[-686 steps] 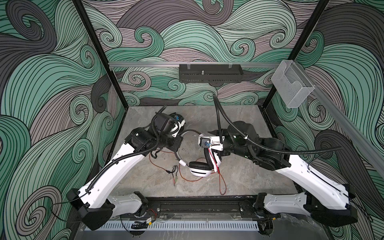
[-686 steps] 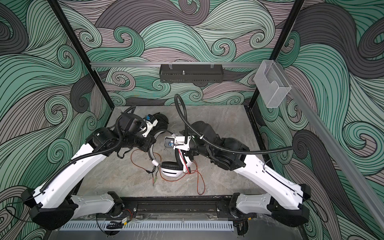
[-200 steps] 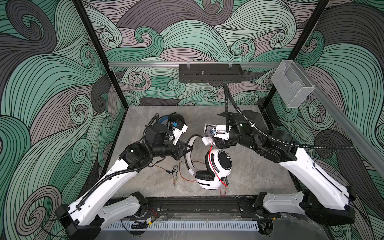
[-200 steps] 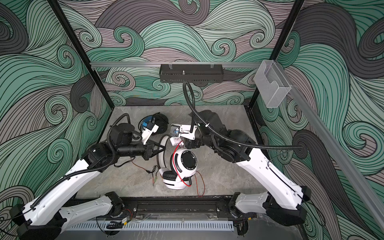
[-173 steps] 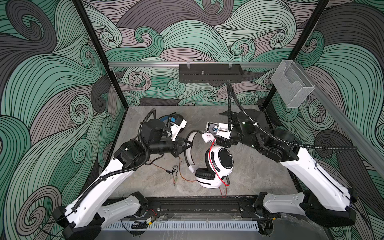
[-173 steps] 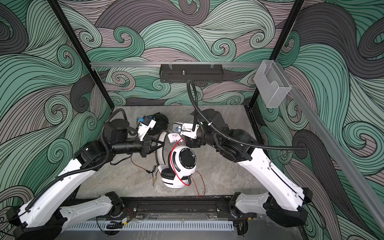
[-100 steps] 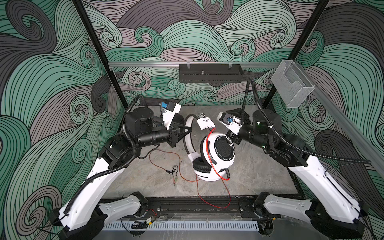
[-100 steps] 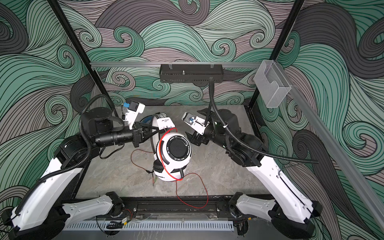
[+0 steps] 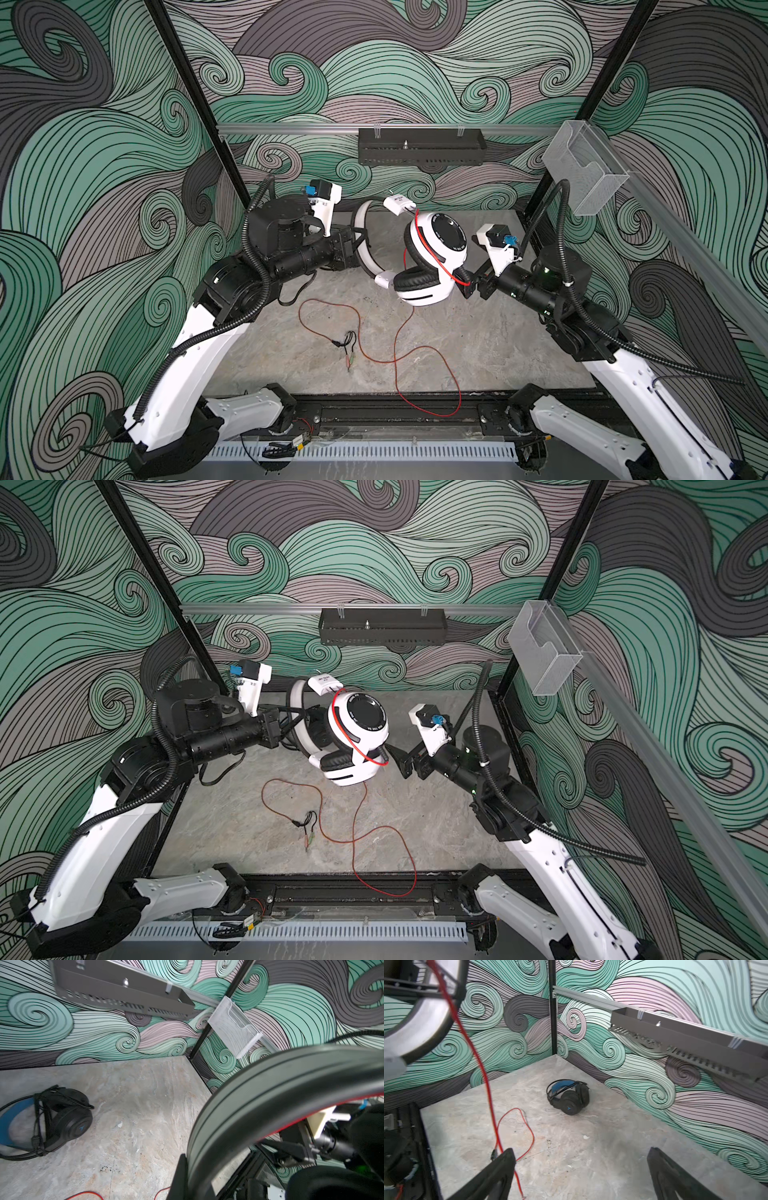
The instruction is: Wrap the headphones
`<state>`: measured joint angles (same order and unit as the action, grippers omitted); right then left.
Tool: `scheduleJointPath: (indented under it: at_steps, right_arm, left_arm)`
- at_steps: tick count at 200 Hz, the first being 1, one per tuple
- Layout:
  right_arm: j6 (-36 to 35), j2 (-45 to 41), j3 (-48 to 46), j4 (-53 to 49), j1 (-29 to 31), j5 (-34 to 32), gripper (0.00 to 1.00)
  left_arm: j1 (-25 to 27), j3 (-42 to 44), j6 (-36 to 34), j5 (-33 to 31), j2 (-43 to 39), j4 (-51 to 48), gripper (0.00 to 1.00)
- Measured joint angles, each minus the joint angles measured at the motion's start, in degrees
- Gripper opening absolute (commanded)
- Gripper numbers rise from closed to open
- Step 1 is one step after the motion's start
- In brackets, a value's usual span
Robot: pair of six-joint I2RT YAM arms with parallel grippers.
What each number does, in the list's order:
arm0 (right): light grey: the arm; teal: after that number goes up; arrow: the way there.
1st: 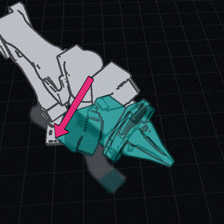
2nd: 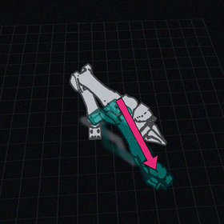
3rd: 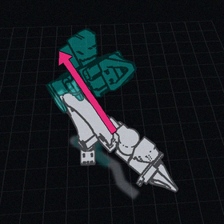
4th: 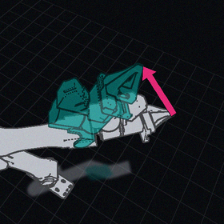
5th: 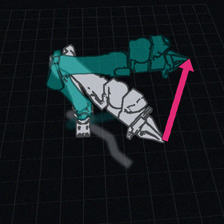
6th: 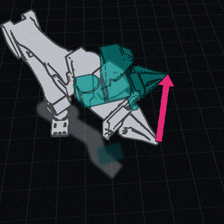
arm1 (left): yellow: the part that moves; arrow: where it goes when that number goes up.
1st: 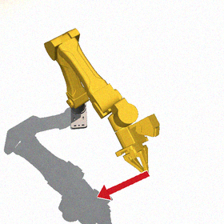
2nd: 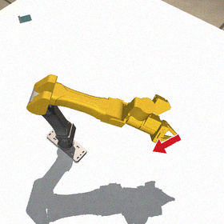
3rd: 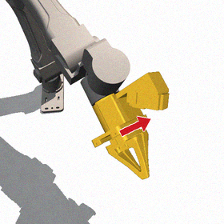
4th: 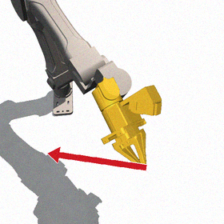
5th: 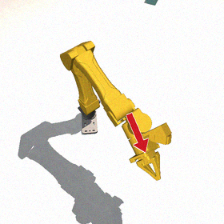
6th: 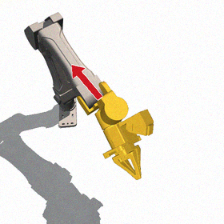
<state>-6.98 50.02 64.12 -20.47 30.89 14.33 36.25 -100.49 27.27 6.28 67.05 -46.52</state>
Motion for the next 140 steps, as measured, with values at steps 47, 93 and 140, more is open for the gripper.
scheduleJointPath:
  at_steps: [47, 93, 140]
  right_arm:
    - [8.1, 2.7, -7.6, 12.4, -0.6, 9.3, 1.00]
    - [15.9, 11.3, -9.7, 25.4, -0.9, 16.3, 0.99]
    - [23.1, 18.7, -11.3, 36.9, -0.9, 20.4, 1.00]
  left_arm:
    - [-0.2, -2.0, 3.1, -5.0, 2.1, 0.0, 0.00]
    - [-0.3, -3.9, 4.8, -7.0, 4.4, -0.2, 0.00]
    - [-0.3, -4.8, 5.6, -7.1, 5.2, 0.0, 0.00]
